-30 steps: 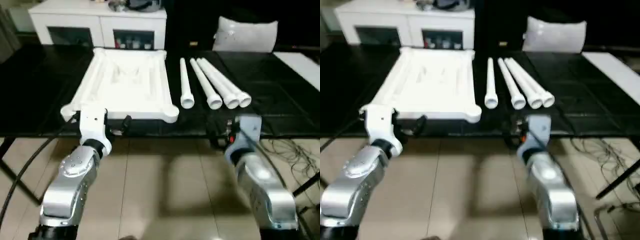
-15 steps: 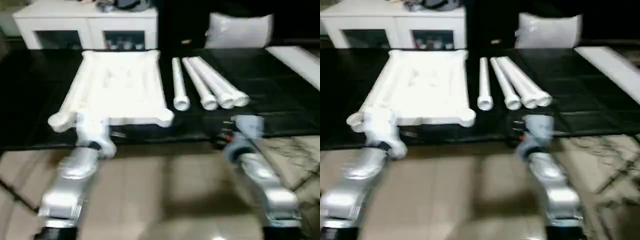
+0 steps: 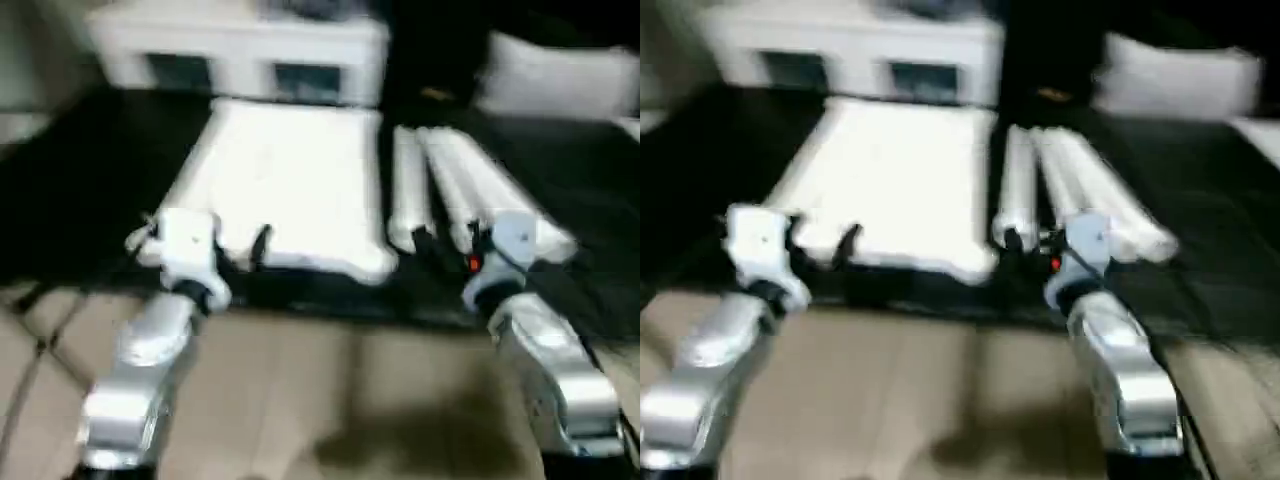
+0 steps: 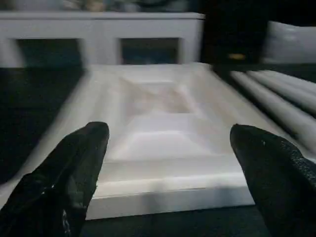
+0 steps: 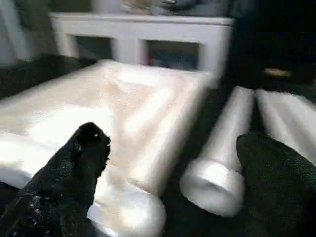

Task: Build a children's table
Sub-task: Move to table

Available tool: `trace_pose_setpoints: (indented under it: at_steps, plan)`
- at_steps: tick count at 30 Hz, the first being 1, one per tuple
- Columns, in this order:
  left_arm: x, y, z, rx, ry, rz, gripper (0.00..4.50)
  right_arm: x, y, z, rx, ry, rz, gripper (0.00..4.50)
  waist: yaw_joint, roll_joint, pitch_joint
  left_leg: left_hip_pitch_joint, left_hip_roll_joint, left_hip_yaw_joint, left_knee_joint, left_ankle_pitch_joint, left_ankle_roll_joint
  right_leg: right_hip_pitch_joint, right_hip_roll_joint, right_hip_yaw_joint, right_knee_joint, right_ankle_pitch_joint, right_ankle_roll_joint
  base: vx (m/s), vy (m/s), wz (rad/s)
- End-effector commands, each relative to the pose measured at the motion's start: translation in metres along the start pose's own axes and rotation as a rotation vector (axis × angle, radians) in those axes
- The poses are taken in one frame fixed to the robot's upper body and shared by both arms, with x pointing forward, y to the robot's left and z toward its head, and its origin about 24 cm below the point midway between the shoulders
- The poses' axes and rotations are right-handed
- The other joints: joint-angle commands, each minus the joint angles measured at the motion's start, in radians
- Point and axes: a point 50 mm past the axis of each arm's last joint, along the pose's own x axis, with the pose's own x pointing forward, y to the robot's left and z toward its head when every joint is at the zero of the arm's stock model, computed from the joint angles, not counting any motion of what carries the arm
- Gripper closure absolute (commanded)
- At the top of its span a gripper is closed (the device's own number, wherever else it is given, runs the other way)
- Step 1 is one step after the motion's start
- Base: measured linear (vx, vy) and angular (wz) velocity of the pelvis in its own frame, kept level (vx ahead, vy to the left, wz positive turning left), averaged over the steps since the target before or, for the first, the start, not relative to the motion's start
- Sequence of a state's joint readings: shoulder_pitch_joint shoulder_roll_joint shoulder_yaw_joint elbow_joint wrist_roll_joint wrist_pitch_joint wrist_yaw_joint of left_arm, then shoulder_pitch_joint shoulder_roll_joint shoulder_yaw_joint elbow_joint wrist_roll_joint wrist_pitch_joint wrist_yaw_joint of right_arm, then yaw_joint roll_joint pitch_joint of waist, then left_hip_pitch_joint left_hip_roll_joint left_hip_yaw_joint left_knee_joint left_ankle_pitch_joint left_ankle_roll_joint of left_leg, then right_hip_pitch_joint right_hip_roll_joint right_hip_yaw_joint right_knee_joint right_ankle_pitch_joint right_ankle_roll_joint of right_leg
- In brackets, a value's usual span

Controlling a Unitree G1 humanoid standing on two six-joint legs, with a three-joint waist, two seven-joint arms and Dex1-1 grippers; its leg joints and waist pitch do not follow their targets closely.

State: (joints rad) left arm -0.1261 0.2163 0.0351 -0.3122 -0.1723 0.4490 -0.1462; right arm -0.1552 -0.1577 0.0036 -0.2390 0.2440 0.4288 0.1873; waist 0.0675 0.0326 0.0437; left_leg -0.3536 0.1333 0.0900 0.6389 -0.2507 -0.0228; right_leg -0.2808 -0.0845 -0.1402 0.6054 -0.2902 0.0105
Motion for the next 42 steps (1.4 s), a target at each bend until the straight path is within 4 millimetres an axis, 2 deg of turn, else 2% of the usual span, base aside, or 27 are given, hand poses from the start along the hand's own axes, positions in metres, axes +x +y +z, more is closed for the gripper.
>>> trace_pose_setpoints:
  at_steps: [1, 2, 4, 6, 8, 10, 11, 12, 14, 15, 17, 18, 20, 22, 23, 24, 27, 29, 30, 32, 34, 36, 37, 38, 40, 41, 42]
  plan:
    - [0.005, -0.008, 0.004, 0.011, -0.005, -0.054, 0.08, -0.003, -0.002, 0.005, -0.001, -0.037, -0.014, 0.0, -0.045, 0.025, -0.046, 0.114, 0.147, -0.102, -0.154, -0.407, 0.06, -0.06, -0.002, 0.048, 0.016, -0.148, -0.12, 0.101, 0.039, 0.1]
    - [0.007, -0.013, 0.005, 0.023, -0.005, -0.087, 0.08, -0.003, -0.005, 0.005, 0.003, -0.039, -0.047, 0.0, -0.051, 0.01, -0.049, 0.141, 0.153, -0.131, -0.144, -0.264, 0.219, -0.109, -0.008, 0.075, 0.066, -0.031, -0.042, 0.101, 0.039, 0.1]
    - [0.01, -0.018, 0.006, 0.025, -0.008, -0.116, 0.08, -0.002, -0.008, 0.004, 0.004, -0.038, -0.077, 0.0, -0.046, 0.002, -0.039, 0.132, 0.128, -0.101, -0.132, -0.178, 0.295, -0.124, -0.021, 0.087, 0.056, 0.016, -0.02, 0.084, -0.008, 0.09]
    - [0.011, -0.021, 0.005, 0.019, -0.001, -0.123, 0.08, -0.001, -0.011, 0.001, 0.001, 0.0, -0.102, 0.0, -0.011, -0.045, -0.035, 0.02, 0.0, 0.017, -0.061, -0.172, 0.209, 0.004, -0.109, 0.186, -0.087, -0.028, -0.15, 0.07, -0.034, 0.07]
    - [0.012, -0.023, -0.002, 0.005, 0.035, -0.123, 0.08, -0.001, -0.012, -0.002, 0.014, 0.031, -0.1, 0.0, 0.016, -0.063, -0.047, -0.049, 0.024, 0.003, 0.02, -0.037, 0.131, 0.086, -0.184, 0.232, -0.133, -0.321, -0.226, 0.08, -0.022, -0.04]
    - [0.012, -0.023, -0.005, 0.006, 0.052, -0.123, 0.08, -0.001, -0.013, -0.003, 0.014, 0.041, -0.106, 0.0, 0.011, -0.044, -0.043, -0.071, 0.027, 0.004, -0.018, 0.062, 0.114, 0.08, -0.107, 0.185, -0.11, -0.205, -0.277, 0.111, 0.019, -0.03]
    - [0.011, -0.023, -0.007, 0.008, 0.061, -0.122, 0.08, -0.001, -0.014, -0.003, 0.012, 0.048, -0.111, 0.0, -0.002, -0.015, -0.049, -0.039, 0.044, 0.008, -0.078, 0.114, 0.127, 0.047, -0.033, 0.124, -0.079, -0.136, -0.256, 0.118, 0.033, -0.03]
    - [0.012, -0.022, -0.009, 0.018, 0.067, -0.116, 0.08, -0.001, -0.014, -0.004, 0.016, 0.052, -0.107, 0.0, -0.043, 0.015, -0.066, 0.146, 0.133, -0.022, -0.105, 0.1, 0.03, -0.083, 0.034, 0.114, 0.01, -0.096, -0.169, 0.144, 0.043, -0.23]
    - [0.014, -0.017, -0.012, 0.016, 0.071, -0.088, 0.08, 0.001, -0.016, -0.003, 0.023, 0.044, -0.105, 0.0, -0.051, 0.012, -0.066, 0.197, 0.209, -0.04, -0.123, 0.117, 0.04, -0.156, -0.014, 0.097, 0.076, -0.044, -0.042, 0.143, 0.027, -0.43]
    - [0.016, -0.014, -0.012, 0.01, 0.07, -0.074, 0.08, 0.002, -0.017, -0.001, 0.005, 0.04, -0.102, 0.0, -0.045, -0.026, -0.051, 0.128, 0.173, -0.058, -0.144, 0.076, 0.155, -0.124, -0.031, 0.097, 0.075, 0.04, -0.002, 0.091, 0.0, -0.38]
    - [0.016, -0.013, -0.012, 0.01, 0.07, -0.074, 0.08, 0.002, -0.015, -0.001, -0.015, 0.043, -0.088, 0.0, -0.02, -0.058, -0.052, 0.066, -0.01, 0.079, -0.041, -0.053, 0.193, -0.044, -0.064, 0.175, -0.047, 0.174, -0.148, 0.101, -0.044, 0.0]
    - [0.016, -0.013, -0.011, 0.013, 0.071, -0.077, 0.08, 0.002, -0.013, -0.002, -0.028, 0.054, -0.073, 0.0, 0.015, -0.063, -0.078, -0.053, -0.005, 0.036, 0.044, -0.058, 0.173, 0.099, -0.178, 0.264, -0.075, 0.197, -0.284, 0.181, -0.038, 0.12]
    - [0.016, -0.013, -0.01, 0.018, 0.072, -0.08, 0.08, 0.002, -0.012, -0.002, -0.024, 0.06, -0.074, 0.0, 0.019, -0.061, -0.075, -0.113, 0.014, 0.006, 0.062, 0.046, 0.082, 0.116, -0.145, 0.229, -0.044, 0.423, -0.367, 0.167, -0.012, -0.09]
    - [0.017, -0.013, -0.01, 0.017, 0.071, -0.08, 0.08, 0.002, -0.012, -0.003, -0.018, 0.063, -0.074, 0.0, 0.008, -0.019, -0.062, -0.084, 0.038, 0.004, -0.034, 0.166, 0.063, 0.062, -0.069, 0.129, -0.042, 0.353, -0.343, 0.108, 0.006, -0.08]
    - [0.017, -0.011, -0.009, 0.017, 0.068, -0.075, 0.08, 0.003, -0.011, -0.004, -0.012, 0.069, -0.078, 0.0, -0.014, 0.024, -0.053, -0.029, 0.076, -0.022, -0.093, 0.15, 0.123, 0.015, 0.015, 0.07, -0.014, 0.125, -0.239, 0.115, 0.025, -0.06]
    - [0.017, -0.011, -0.009, 0.017, 0.068, -0.075, 0.08, 0.003, -0.011, -0.004, -0.012, 0.069, -0.078, 0.0, -0.057, 0.038, -0.063, 0.098, 0.158, -0.107, -0.109, 0.064, 0.256, -0.089, 0.028, 0.063, 0.073, -0.072, -0.151, 0.165, 0.045, -0.02]
    - [0.017, -0.011, -0.01, 0.021, 0.069, -0.074, 0.08, 0.004, -0.008, -0.004, 0.011, 0.078, -0.072, 0.0, -0.06, 0.014, -0.065, 0.124, 0.178, -0.127, -0.097, 0.126, 0.458, -0.153, -0.006, 0.092, 0.12, -0.055, -0.011, 0.105, 0.011, 0.06]
    - [0.017, -0.01, -0.01, 0.026, 0.071, -0.075, 0.08, 0.005, -0.007, -0.005, 0.021, 0.081, -0.065, 0.0, -0.045, -0.028, -0.054, 0.062, 0.076, -0.034, -0.076, 0.021, 0.387, -0.108, -0.042, 0.13, 0.006, 0.084, -0.034, 0.0, 0.0, 0.0]
    - [0.016, -0.009, -0.01, 0.026, 0.071, -0.074, 0.08, 0.005, -0.007, -0.005, 0.016, 0.082, -0.063, 0.0, -0.005, -0.064, -0.05, -0.027, -0.022, 0.033, 0.002, -0.078, 0.266, 0.0, -0.113, 0.22, -0.079, -0.011, -0.1, 0.038, -0.078, 0.04]
    - [0.017, -0.008, -0.01, 0.028, 0.072, -0.075, 0.08, 0.006, -0.005, -0.006, -0.006, 0.077, -0.057, 0.0, 0.024, -0.063, -0.052, -0.077, 0.011, 0.007, 0.046, -0.01, 0.122, 0.057, -0.156, 0.235, -0.103, -0.29, -0.175, 0.048, -0.094, -0.03]
    - [0.017, -0.009, -0.01, 0.03, 0.072, -0.077, 0.08, 0.006, -0.004, -0.006, -0.012, 0.078, -0.055, 0.0, 0.024, -0.028, -0.042, -0.057, 0.033, 0.009, -0.021, 0.043, 0.079, 0.038, -0.103, 0.186, -0.104, -0.288, -0.231, 0.063, -0.034, -0.02]
    - [0.017, -0.009, -0.01, 0.031, 0.072, -0.078, 0.08, 0.006, -0.004, -0.006, -0.013, 0.079, -0.054, 0.0, -0.005, 0.013, -0.05, 0.04, 0.086, -0.005, -0.111, -0.077, 0.078, -0.02, -0.005, 0.104, -0.056, -0.195, -0.198, 0.082, 0.013, 0.01]
    - [0.017, -0.009, -0.01, 0.031, 0.072, -0.079, 0.08, 0.006, -0.004, -0.007, -0.013, 0.082, -0.054, 0.0, -0.026, 0.012, -0.059, 0.07, 0.101, -0.035, -0.121, -0.07, 0.111, -0.029, 0.009, 0.09, -0.025, -0.115, -0.201, 0.109, 0.035, 0.1]
    - [0.017, -0.009, -0.01, 0.033, 0.071, -0.085, 0.08, 0.006, -0.004, -0.007, -0.014, 0.084, -0.054, 0.0, -0.055, 0.017, -0.061, 0.138, 0.133, -0.084, -0.12, -0.054, 0.257, -0.095, 0.004, 0.075, 0.026, -0.028, -0.172, 0.109, 0.035, 0.1]
    - [0.017, -0.01, -0.01, 0.034, 0.071, -0.087, 0.08, 0.006, -0.004, -0.008, -0.017, 0.086, -0.055, 0.0, -0.054, 0.003, -0.056, 0.139, 0.133, -0.084, -0.11, -0.017, 0.347, -0.106, -0.017, 0.088, 0.03, 0.018, -0.155, 0.102, 0.004, 0.09]
    - [0.017, -0.01, -0.01, 0.034, 0.07, -0.089, 0.08, 0.006, -0.005, -0.008, -0.019, 0.087, -0.055, 0.0, -0.049, -0.019, -0.052, 0.081, 0.08, -0.036, -0.087, 0.035, 0.376, -0.053, -0.049, 0.117, -0.015, 0.115, -0.182, 0.096, -0.011, 0.07]
    - [0.017, -0.01, -0.01, 0.034, 0.071, -0.089, 0.08, 0.006, -0.005, -0.008, -0.019, 0.088, -0.054, 0.0, -0.012, -0.049, -0.065, -0.052, -0.017, 0.023, -0.012, 0.086, 0.33, 0.087, -0.076, 0.178, -0.056, 0.217, -0.186, 0.081, -0.01, 0.04]
